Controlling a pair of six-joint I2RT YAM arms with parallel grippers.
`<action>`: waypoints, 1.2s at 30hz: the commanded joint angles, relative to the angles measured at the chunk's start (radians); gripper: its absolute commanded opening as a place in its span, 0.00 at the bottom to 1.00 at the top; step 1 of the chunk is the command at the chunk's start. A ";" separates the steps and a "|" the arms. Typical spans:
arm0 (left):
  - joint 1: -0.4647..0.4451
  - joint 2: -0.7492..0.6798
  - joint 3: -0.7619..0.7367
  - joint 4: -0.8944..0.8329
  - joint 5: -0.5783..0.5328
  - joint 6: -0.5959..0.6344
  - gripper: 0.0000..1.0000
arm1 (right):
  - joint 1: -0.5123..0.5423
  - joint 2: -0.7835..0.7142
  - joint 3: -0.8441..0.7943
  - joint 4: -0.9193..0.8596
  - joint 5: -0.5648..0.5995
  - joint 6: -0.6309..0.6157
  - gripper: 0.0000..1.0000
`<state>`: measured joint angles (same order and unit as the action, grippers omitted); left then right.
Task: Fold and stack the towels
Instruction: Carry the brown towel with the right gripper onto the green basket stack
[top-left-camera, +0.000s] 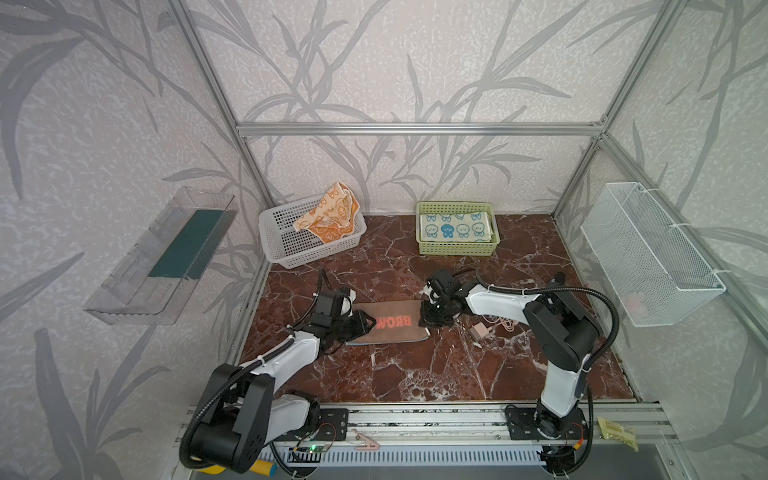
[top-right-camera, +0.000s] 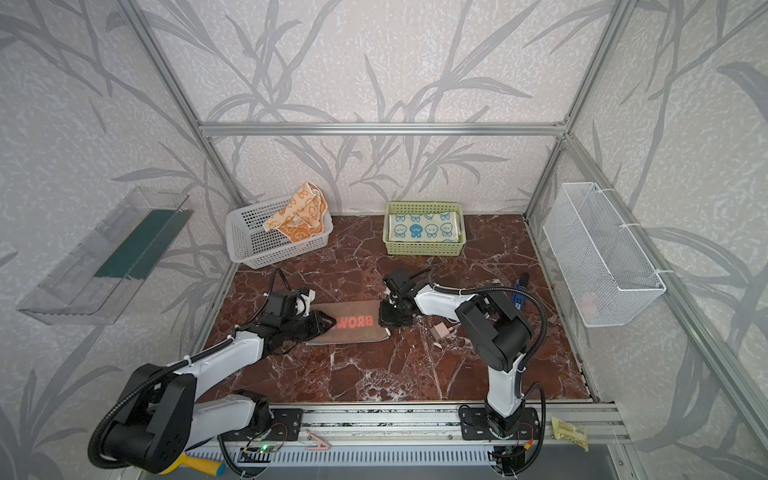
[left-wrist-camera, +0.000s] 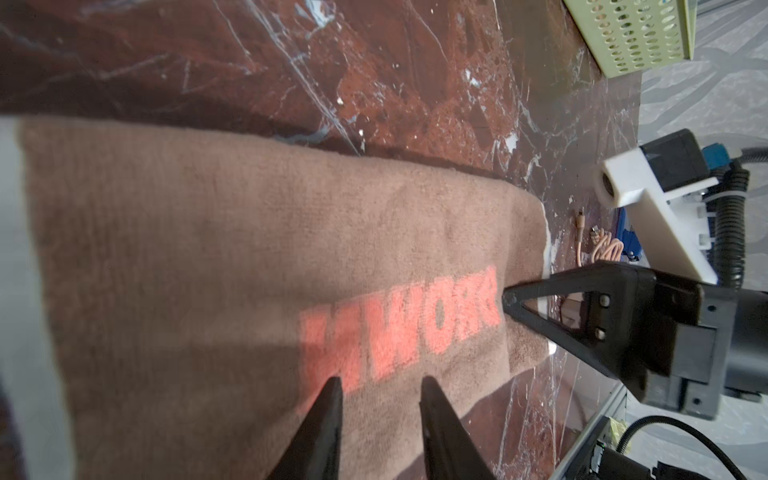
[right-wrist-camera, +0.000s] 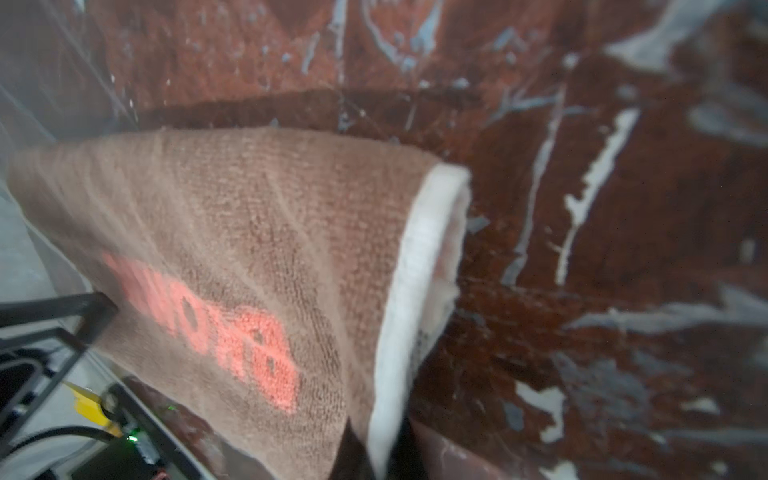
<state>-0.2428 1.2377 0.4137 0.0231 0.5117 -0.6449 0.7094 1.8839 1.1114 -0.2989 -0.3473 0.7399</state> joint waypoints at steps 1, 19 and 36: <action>0.005 0.065 -0.007 0.084 -0.016 -0.027 0.34 | 0.009 0.018 0.106 -0.176 0.083 -0.068 0.00; 0.014 0.368 0.420 0.123 -0.009 -0.087 0.38 | -0.123 0.411 1.295 -0.790 0.297 -0.483 0.00; 0.013 0.656 0.552 0.166 0.005 -0.131 0.37 | -0.521 0.641 1.549 -0.622 0.118 -0.504 0.00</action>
<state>-0.2329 1.8797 0.9497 0.1730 0.5224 -0.7624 0.2142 2.5092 2.6457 -0.9417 -0.2073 0.2562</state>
